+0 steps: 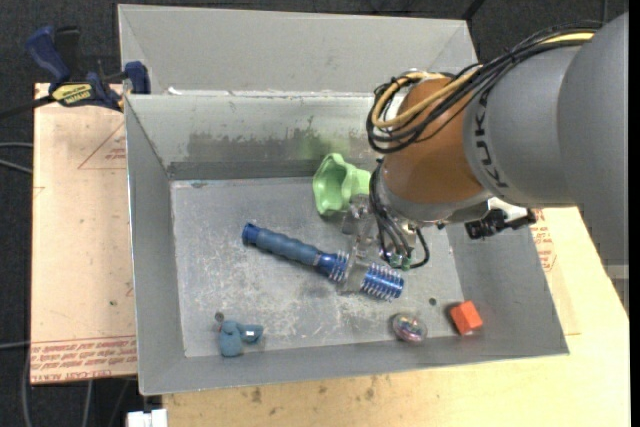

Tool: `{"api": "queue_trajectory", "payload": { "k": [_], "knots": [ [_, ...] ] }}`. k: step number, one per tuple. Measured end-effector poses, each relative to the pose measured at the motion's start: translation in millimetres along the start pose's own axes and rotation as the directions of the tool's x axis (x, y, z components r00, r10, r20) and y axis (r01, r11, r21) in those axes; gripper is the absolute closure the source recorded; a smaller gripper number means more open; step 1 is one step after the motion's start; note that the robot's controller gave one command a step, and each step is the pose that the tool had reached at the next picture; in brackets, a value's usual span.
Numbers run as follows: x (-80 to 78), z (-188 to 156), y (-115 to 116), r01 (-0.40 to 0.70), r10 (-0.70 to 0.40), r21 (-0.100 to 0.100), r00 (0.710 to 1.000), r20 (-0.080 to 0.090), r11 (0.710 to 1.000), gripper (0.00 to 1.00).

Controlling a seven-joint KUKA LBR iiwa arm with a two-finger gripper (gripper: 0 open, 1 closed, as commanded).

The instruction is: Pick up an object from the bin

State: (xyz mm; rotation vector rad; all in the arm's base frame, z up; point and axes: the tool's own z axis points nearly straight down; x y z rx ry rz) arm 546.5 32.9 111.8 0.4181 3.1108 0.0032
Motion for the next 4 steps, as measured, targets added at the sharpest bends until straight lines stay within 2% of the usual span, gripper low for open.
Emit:
{"api": "queue_trajectory", "payload": {
  "k": [1,2,3,4],
  "knots": [
    [3.2,43,-8,-0.207,0.207,0.002,0.978,-0.004,0.978,0.00],
    [2.9,43,-8,-0.204,0.204,0.002,0.979,-0.004,0.979,0.00],
    [2.9,43,-8,-0.204,0.204,0.002,0.979,-0.003,0.979,1.00],
    [1.1,-52,-7,-0.201,0.201,-0.001,0.980,0.004,0.980,1.00]
  ]
}}
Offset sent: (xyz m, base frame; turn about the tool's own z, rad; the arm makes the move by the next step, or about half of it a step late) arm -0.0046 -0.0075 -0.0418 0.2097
